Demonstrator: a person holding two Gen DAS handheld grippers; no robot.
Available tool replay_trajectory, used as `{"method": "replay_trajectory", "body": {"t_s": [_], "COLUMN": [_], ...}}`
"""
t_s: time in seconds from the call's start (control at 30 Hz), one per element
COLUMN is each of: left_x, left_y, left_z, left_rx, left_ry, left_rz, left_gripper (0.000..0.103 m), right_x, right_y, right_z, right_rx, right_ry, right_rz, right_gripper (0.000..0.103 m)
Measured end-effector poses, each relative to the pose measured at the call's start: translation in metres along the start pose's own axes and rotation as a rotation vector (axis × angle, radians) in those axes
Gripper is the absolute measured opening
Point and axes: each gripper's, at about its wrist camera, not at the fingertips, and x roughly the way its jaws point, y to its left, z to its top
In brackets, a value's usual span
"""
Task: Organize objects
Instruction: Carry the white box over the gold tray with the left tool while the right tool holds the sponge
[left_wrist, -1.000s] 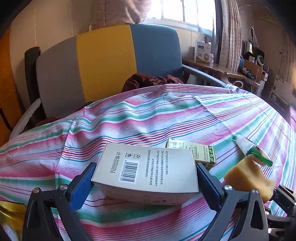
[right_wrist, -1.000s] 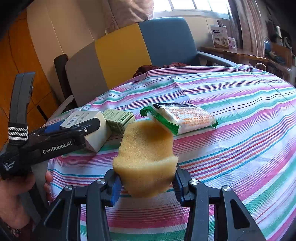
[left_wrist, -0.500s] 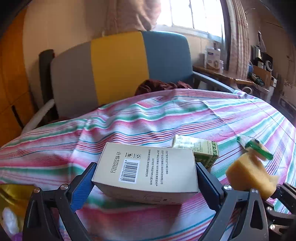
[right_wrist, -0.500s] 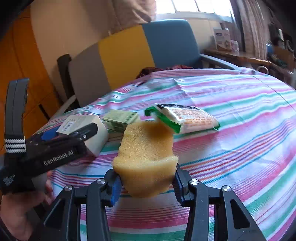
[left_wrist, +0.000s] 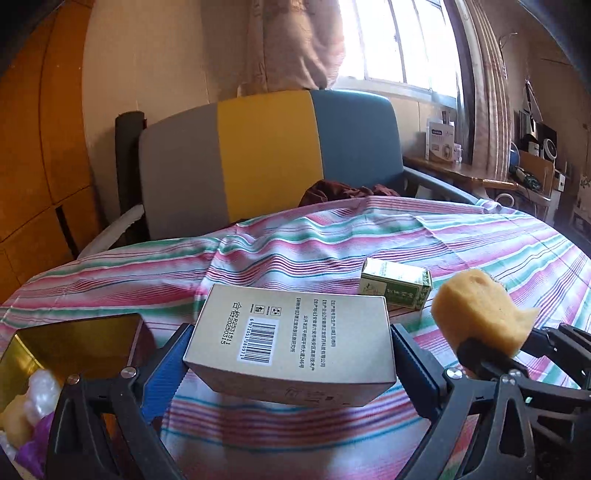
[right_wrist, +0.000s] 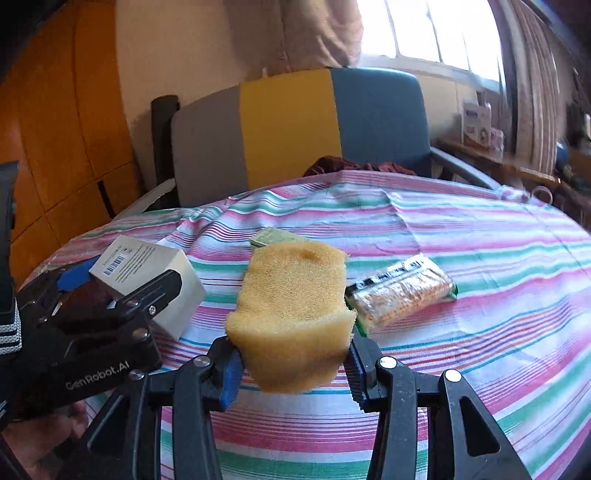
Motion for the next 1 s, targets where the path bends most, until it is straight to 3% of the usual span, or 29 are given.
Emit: {"method": "replay_trajectory", "body": {"t_s": [0.27,0.63,0.77,1.0], "left_x": [-0.032,-0.076,-0.089,-0.104], "left_y": [0.014,0.049,0.075,0.152], "left_z": [-0.005,-0.001,0.004,0.016], "left_rx": [-0.032,-0.190,-0.245,-0.397], "left_ry": [-0.022,-0.007,-0.004,0.032], "left_rz": [-0.016,-0.147,-0.154,-0.153], "left_gripper": [0.102,0.102,0.102,0.102], "right_x": [0.001,0.001,0.002,0.002], "right_y": [-0.003,0.009,0.010,0.011], "right_z": [0.000,-0.002,-0.002,-0.002], "right_rx": [0.014,-0.049,-0.057,-0.064], "right_ry": [0.008,0.014,0.025,0.030], "right_rz": [-0.027,-0.053,-0.061,-0.069], "right_gripper": [0.047,0.047,0.047,0.047]}}
